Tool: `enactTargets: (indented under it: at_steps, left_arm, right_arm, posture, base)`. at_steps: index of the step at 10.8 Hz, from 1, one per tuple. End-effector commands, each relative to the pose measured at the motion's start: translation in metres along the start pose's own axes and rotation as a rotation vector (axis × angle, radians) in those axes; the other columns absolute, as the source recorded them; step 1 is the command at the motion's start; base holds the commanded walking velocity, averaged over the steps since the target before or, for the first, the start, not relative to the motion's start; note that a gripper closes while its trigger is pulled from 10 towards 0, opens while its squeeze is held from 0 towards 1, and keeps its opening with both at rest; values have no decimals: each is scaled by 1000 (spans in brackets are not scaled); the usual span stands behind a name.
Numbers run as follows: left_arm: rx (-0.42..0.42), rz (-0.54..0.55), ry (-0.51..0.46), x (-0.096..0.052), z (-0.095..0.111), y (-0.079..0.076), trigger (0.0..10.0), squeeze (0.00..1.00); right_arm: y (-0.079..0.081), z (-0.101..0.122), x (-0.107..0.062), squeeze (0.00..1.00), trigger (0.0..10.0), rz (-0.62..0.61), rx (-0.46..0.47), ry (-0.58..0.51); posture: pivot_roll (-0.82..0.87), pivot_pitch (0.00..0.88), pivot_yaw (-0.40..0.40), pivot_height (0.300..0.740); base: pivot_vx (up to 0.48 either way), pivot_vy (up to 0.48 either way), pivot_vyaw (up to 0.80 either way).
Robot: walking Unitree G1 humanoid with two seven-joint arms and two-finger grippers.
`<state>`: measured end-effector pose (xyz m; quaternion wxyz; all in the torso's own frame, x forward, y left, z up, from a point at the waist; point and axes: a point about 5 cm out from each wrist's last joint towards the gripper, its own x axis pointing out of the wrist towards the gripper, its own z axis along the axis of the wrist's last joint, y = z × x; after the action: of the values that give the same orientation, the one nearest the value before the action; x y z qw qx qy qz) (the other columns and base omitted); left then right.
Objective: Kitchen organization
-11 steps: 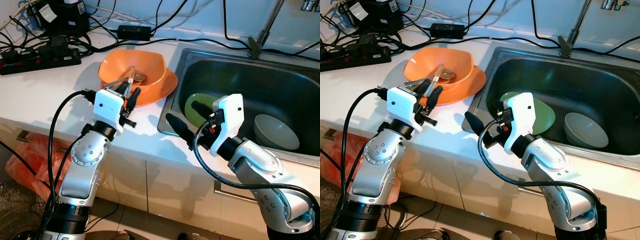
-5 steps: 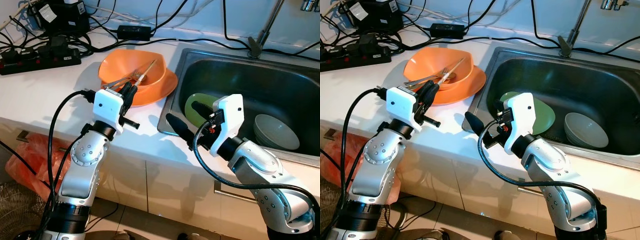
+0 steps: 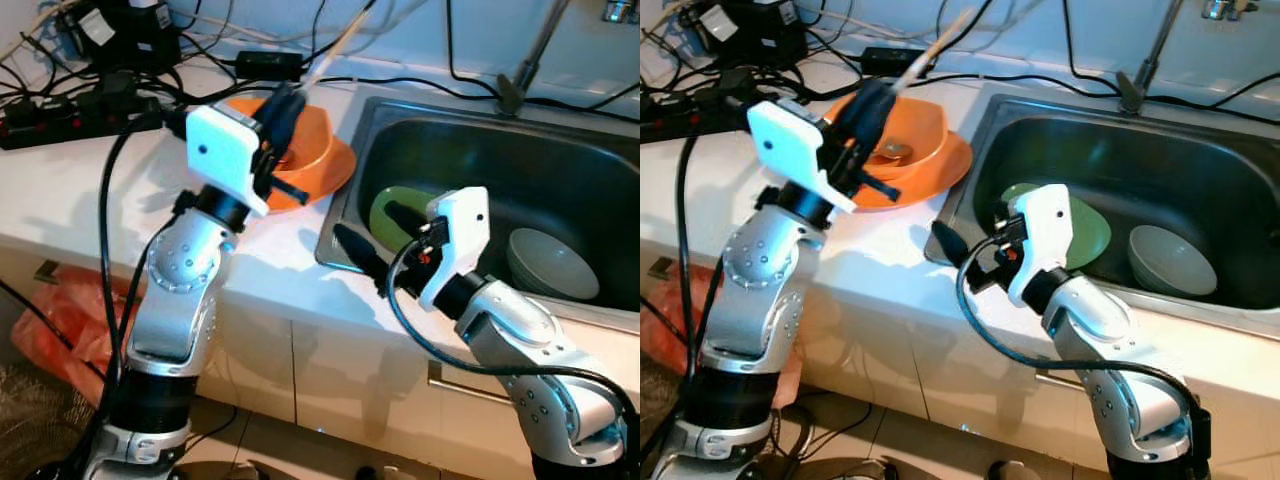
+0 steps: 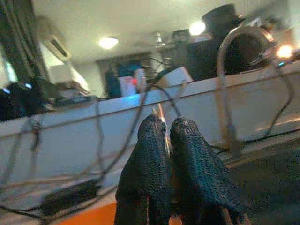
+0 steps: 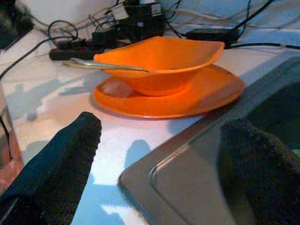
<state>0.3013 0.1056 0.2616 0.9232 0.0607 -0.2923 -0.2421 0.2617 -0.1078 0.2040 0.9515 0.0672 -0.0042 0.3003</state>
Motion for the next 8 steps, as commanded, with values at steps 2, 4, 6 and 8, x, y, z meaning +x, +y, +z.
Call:
enactTargets:
  at_steps: [2,4,6,8]
  left_arm:
    - [-26,-71,0,0,-4,-9,0,0]
    - [-24,-153,36,-9,-17,-22,0,0]
    - [-44,-225,49,-11,-23,-37,0,0]
    - [-66,-315,51,-18,-29,-58,0,0]
  right_arm:
    - [-15,8,2,0,10000,-91,250,-91]
    - [-34,19,4,0,10000,-137,488,-187]
    - [-37,24,6,0,10000,-130,525,-205]
    - [-41,35,13,0,10000,-100,602,-220]
  posture:
    - [15,94,-3,740]
    - [12,96,-3,740]
    - [9,98,-2,740]
    - [7,104,-2,740]
  base:
    - [0,0,0]
    - [0,0,0]
    - [0,0,0]
    - [0,0,0]
